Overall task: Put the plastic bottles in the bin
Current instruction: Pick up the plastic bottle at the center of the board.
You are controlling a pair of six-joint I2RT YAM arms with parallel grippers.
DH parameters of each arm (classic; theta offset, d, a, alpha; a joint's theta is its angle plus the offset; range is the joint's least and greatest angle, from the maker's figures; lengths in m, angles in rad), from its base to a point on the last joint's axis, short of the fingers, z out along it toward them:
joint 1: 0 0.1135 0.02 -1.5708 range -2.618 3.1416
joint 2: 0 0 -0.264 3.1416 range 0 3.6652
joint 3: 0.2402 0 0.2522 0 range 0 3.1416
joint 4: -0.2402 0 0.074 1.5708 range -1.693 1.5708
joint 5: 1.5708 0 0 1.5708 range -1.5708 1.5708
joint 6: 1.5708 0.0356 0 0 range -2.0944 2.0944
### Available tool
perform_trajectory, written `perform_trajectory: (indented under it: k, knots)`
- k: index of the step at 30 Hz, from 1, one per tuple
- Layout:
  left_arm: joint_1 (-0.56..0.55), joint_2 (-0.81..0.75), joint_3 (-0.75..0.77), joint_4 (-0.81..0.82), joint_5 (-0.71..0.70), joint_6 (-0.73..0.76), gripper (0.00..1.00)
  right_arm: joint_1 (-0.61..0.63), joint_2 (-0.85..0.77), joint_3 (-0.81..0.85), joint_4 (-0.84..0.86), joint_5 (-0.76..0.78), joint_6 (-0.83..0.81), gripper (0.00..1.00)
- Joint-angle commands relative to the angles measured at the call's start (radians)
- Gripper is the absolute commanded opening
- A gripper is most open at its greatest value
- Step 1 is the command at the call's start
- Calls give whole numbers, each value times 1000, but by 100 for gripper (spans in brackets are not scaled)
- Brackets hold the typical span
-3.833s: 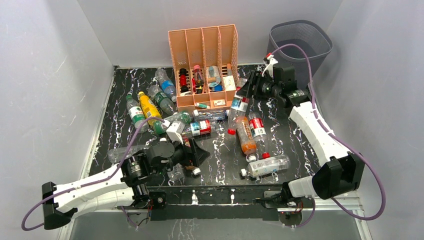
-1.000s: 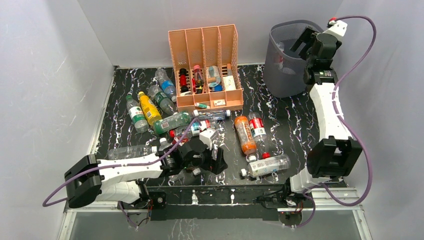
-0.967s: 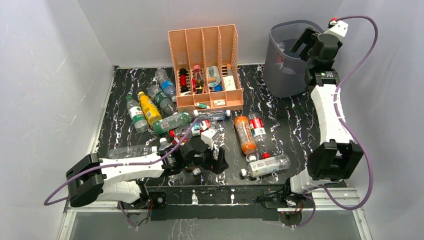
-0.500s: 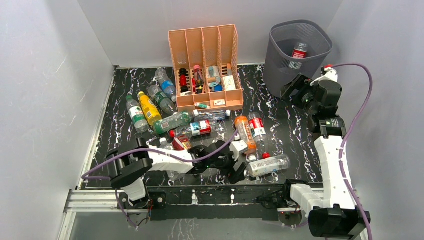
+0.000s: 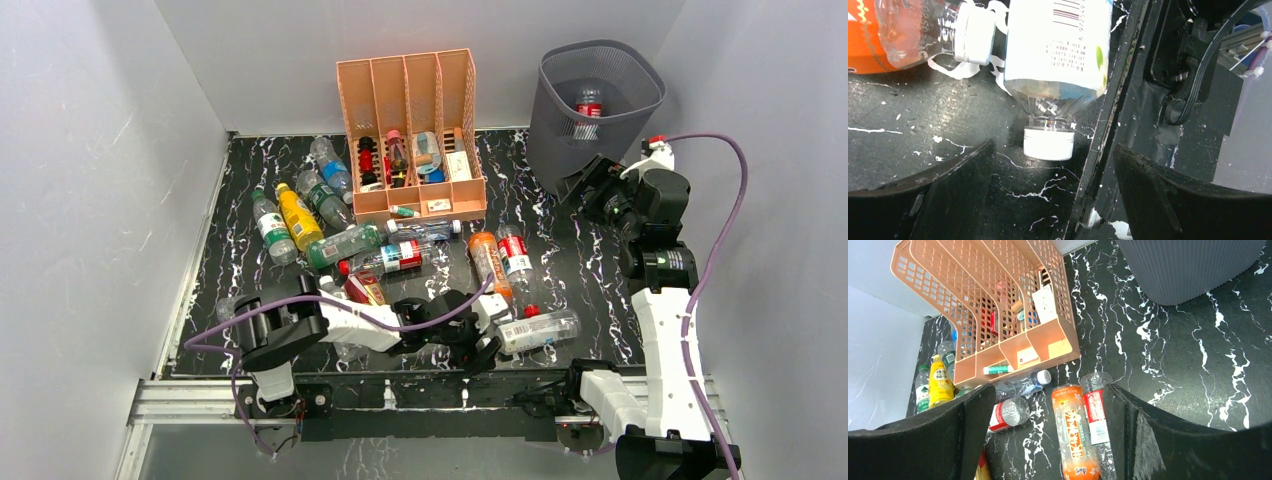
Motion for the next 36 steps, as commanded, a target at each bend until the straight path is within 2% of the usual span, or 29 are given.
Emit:
perform_trajectory:
  k: [1, 4, 12, 21, 27, 36]
  knots:
    - [-9, 25, 42, 47, -27, 22, 85, -1, -16, -14, 17, -27, -2, 89]
    - [-16, 40, 56, 44, -61, 35, 81, -1, -18, -26, 25, -28, -1, 89]
    - [-20, 73, 98, -10, -103, 49, 44, -1, -19, -50, 40, -46, 5, 89]
    - [-20, 36, 106, -57, -92, 21, 10, -1, -21, -65, 53, -61, 13, 89]
    - [-24, -64, 90, -104, -87, 5, 9, -1, -18, -38, 37, -61, 5, 89]
    - [-30, -282, 42, -213, -169, -13, 9, -1, -6, 2, 28, -93, 4, 89]
